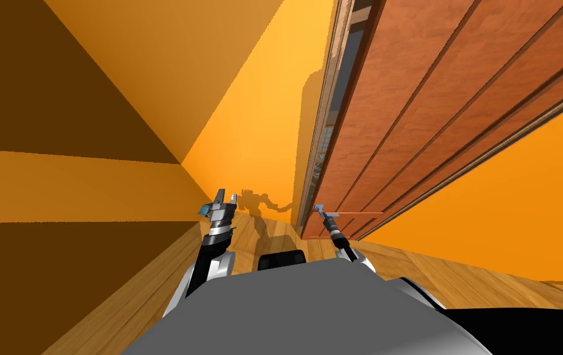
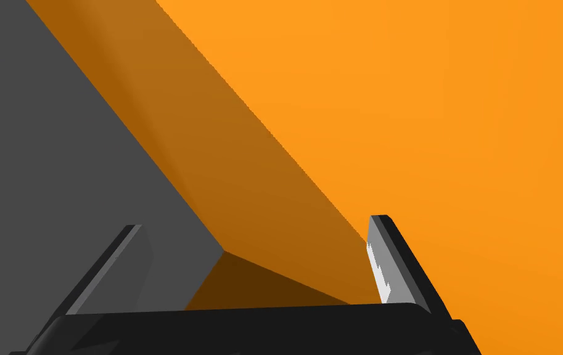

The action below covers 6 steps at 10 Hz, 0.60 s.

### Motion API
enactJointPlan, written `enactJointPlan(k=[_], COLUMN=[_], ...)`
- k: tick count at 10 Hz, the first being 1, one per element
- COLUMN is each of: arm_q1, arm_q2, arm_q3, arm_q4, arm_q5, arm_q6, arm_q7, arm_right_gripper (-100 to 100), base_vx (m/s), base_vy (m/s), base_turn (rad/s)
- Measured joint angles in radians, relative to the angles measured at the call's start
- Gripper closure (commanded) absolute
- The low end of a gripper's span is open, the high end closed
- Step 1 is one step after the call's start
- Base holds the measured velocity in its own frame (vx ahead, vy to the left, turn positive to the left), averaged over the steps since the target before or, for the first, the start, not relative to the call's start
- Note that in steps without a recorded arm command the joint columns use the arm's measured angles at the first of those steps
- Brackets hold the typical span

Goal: Pull the door open

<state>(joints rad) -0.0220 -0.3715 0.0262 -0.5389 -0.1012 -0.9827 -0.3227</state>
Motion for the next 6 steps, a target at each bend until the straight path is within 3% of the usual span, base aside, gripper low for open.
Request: enactJointPlan(k=[3, 6], arm_q1=[0.000, 0.000], arm_q2=[-0.010, -0.023], arm_q3=[0.016, 0.046], arm_q4=[-0.004, -0.001], arm_q5=[-0.004, -0.010], arm_q6=[-0.005, -0.019], arm_q7=[-0.005, -0.014], arm_right_gripper=[100, 100], base_vx=[-0.199, -0.236], base_vy=[-0.059, -0.087], base_turn=[0.105, 0.160])
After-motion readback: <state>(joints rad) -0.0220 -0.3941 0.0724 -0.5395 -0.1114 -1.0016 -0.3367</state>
